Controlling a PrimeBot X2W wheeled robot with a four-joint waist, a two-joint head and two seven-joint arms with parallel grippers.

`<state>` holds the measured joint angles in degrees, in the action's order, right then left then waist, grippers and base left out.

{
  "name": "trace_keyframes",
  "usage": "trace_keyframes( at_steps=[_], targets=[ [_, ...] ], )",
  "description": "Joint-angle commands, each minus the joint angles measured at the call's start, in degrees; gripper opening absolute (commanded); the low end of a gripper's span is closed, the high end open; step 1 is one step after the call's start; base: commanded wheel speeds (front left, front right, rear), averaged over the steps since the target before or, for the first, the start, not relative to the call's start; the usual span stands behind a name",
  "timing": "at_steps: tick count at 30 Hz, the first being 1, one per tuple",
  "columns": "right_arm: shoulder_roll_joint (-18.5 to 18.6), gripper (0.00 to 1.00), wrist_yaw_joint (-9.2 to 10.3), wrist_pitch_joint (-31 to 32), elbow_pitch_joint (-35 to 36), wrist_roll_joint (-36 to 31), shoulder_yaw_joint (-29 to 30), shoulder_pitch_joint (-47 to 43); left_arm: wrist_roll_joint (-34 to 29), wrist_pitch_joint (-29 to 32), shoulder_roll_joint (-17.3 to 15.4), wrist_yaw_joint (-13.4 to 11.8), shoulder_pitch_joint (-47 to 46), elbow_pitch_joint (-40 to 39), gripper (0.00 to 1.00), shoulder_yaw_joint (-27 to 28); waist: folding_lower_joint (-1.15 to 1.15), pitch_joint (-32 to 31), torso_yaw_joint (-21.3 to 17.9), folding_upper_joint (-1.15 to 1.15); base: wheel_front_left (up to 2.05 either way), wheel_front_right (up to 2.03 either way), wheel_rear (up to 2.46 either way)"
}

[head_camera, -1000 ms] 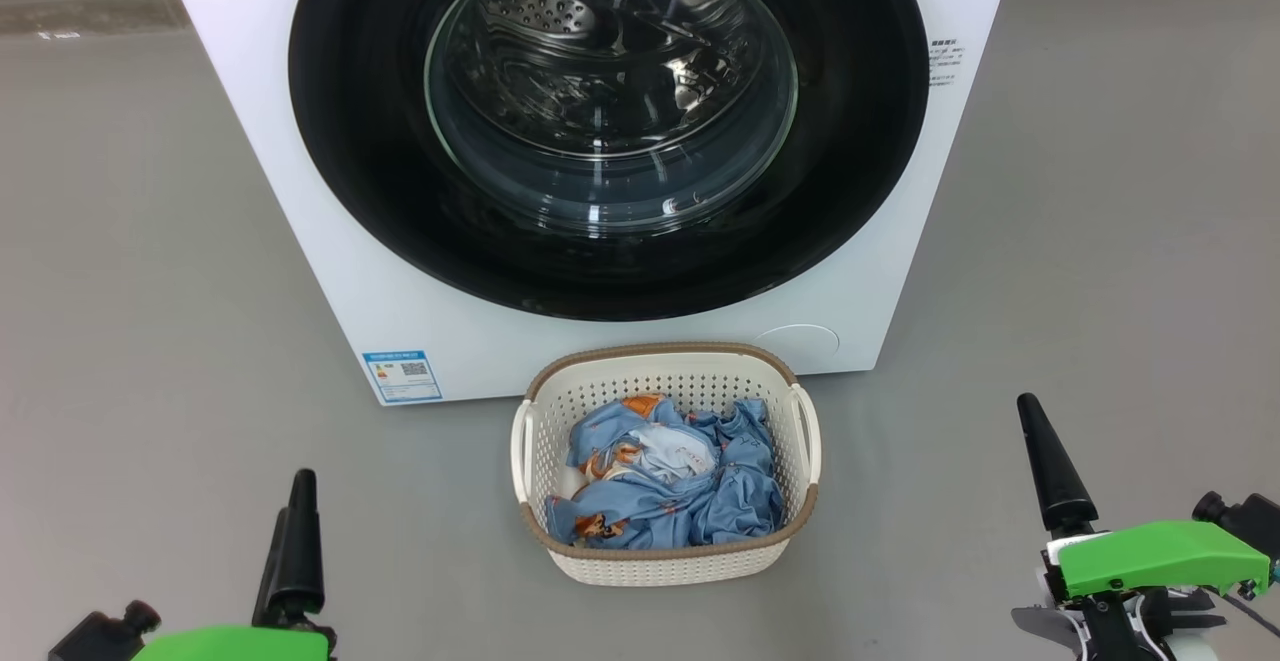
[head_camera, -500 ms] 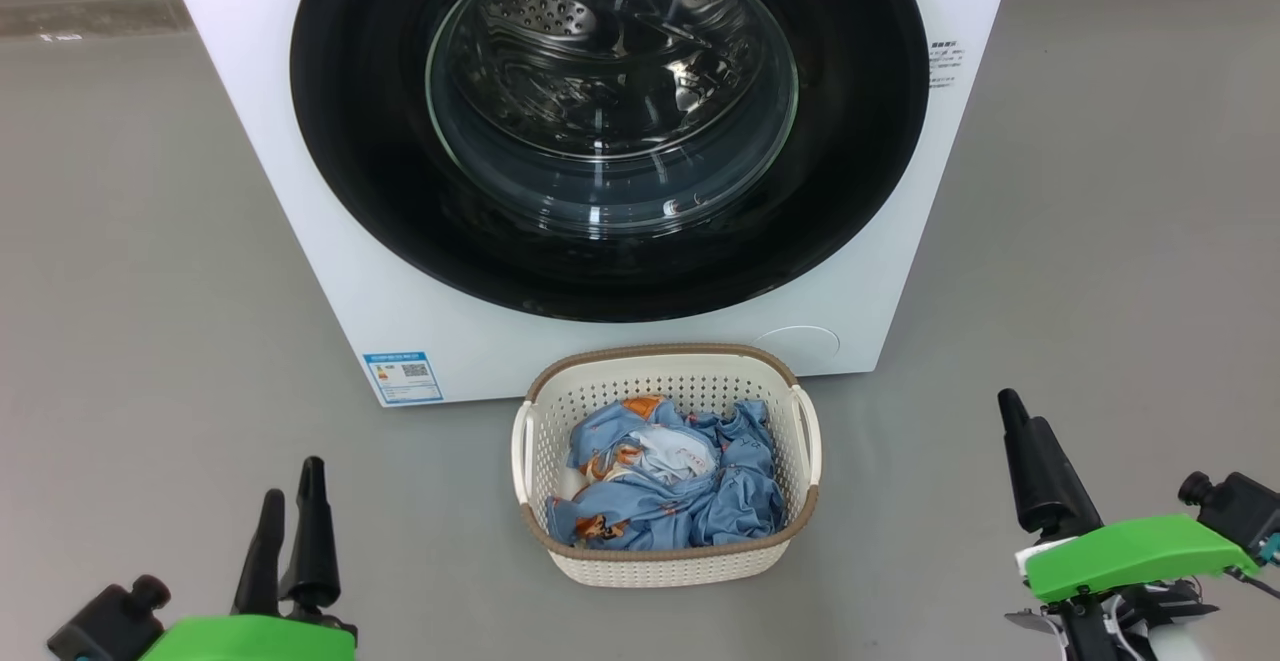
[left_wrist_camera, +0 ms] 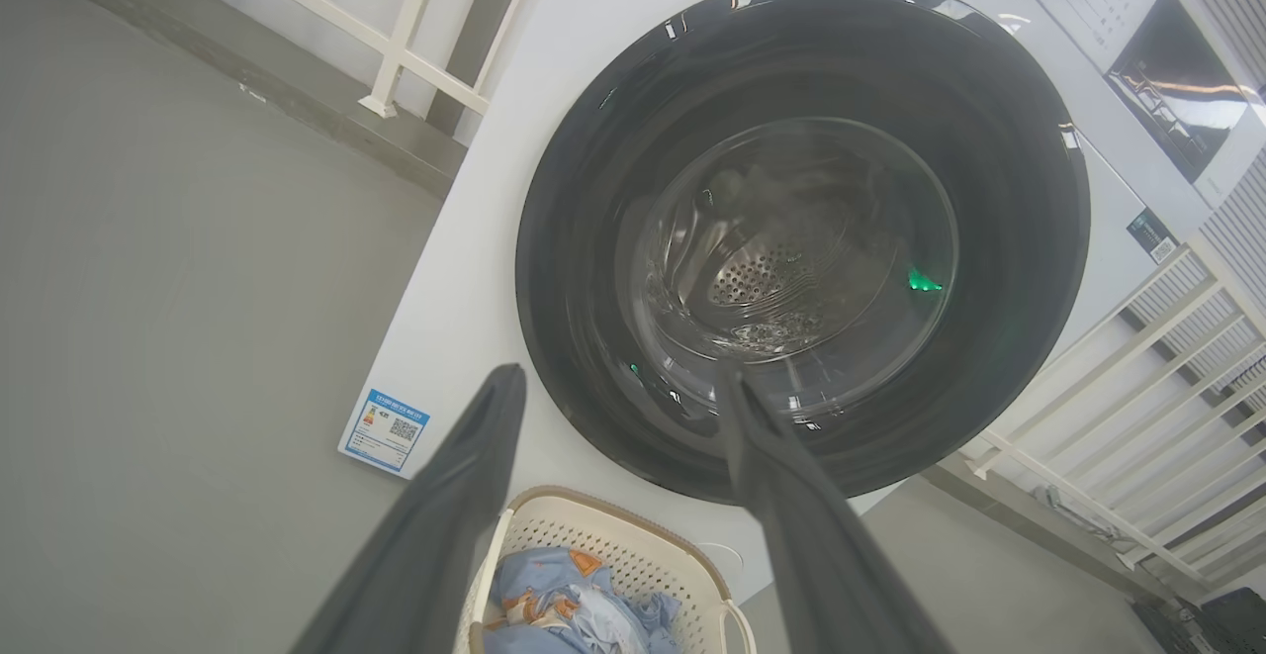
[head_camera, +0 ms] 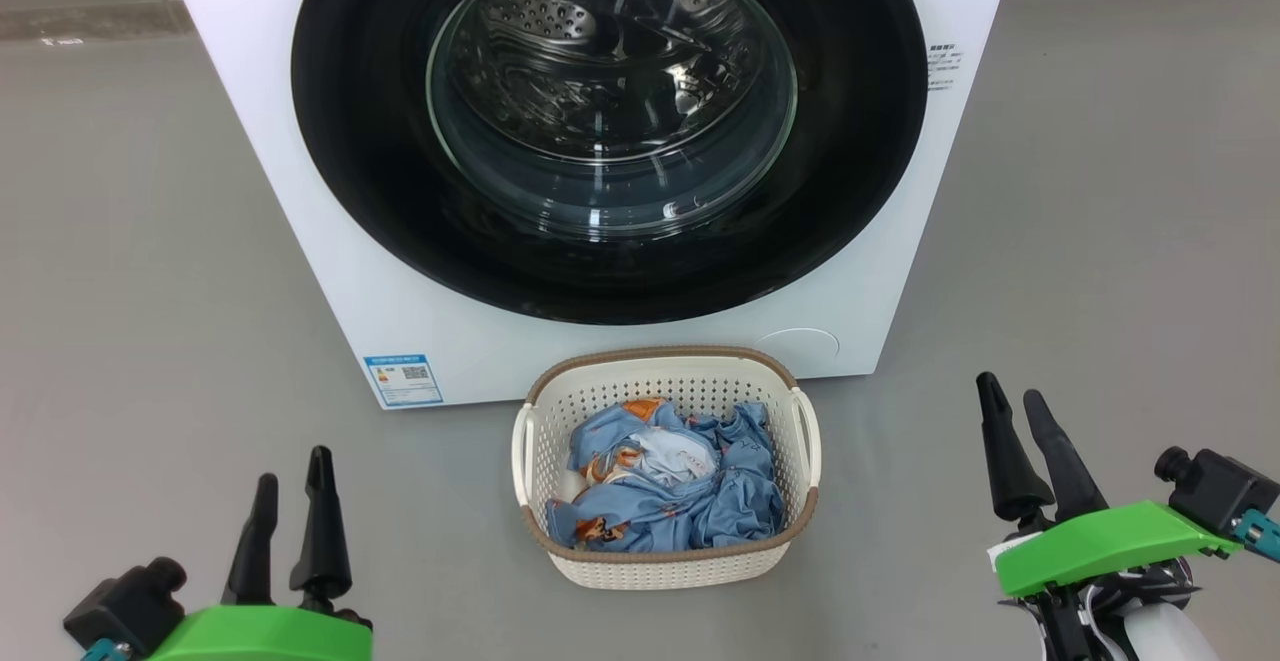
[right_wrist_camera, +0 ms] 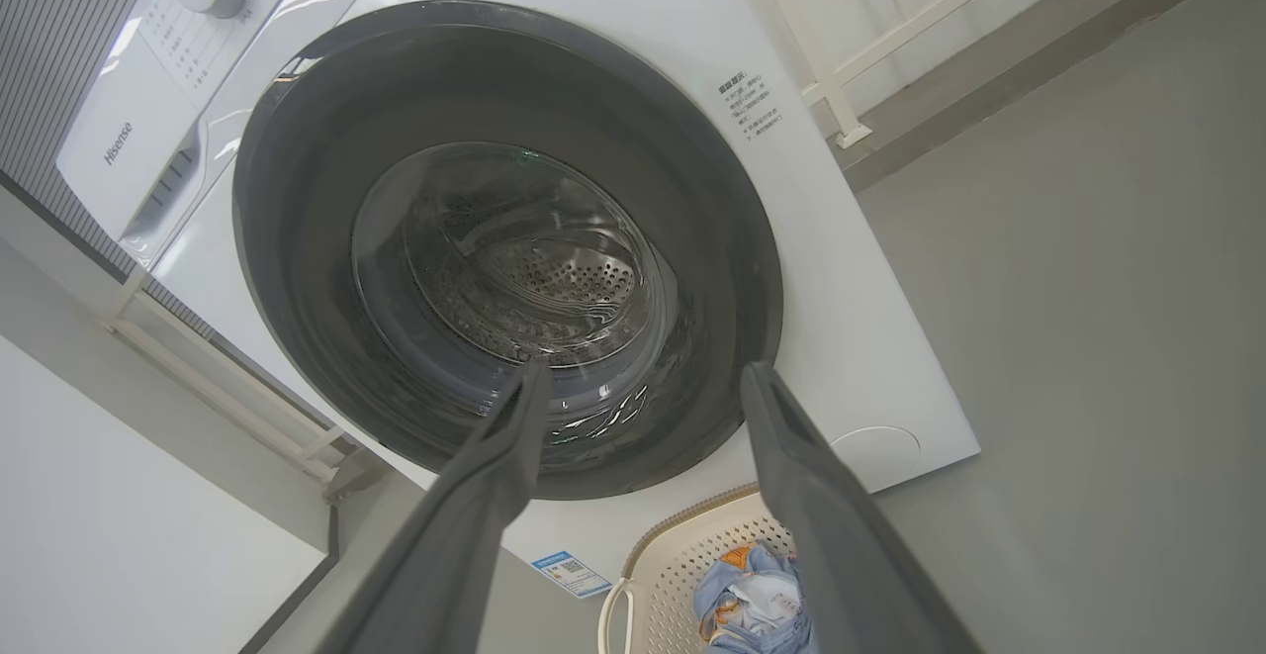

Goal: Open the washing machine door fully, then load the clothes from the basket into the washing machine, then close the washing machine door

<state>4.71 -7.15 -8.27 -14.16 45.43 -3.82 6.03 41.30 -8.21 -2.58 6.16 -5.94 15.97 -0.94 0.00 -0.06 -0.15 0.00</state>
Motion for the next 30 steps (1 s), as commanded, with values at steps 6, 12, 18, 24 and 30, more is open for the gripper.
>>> trace_keyframes(
  at_steps=[6,12,18,24,30],
  targets=[
    [1.01,1.0,-0.26,-1.73,0.87,-4.3,-2.07,3.55,-4.96,-1.72,-0.44,-0.54,-3.01,-1.01,1.0,1.33,0.0,-0.04,0.2,0.0,0.0,0.0,0.0],
    [1.34,1.0,-0.28,-2.75,0.53,-7.65,-3.11,4.04,-8.75,-2.76,-0.35,-0.86,-3.17,-1.16,1.0,1.1,0.0,-0.18,0.33,0.0,0.0,0.0,0.0],
    [1.56,1.0,-0.29,-3.76,0.1,-10.88,-3.95,4.4,-12.31,-3.78,-0.34,-1.17,-3.41,-0.63,1.0,0.93,0.0,-0.28,0.43,0.0,0.0,0.0,0.0],
    [1.72,1.0,-0.31,-4.79,-0.37,-14.41,-4.62,4.83,-16.36,-4.82,-0.36,-1.59,-3.81,-0.31,1.0,0.62,0.0,-0.25,0.51,0.0,0.0,0.0,0.0],
    [1.91,1.0,-0.33,-5.81,-0.74,-17.85,-5.26,5.26,-20.04,-5.85,-0.4,-1.77,-4.15,0.01,1.0,0.41,0.0,-0.28,0.55,0.0,0.0,0.0,0.0]
  ],
)
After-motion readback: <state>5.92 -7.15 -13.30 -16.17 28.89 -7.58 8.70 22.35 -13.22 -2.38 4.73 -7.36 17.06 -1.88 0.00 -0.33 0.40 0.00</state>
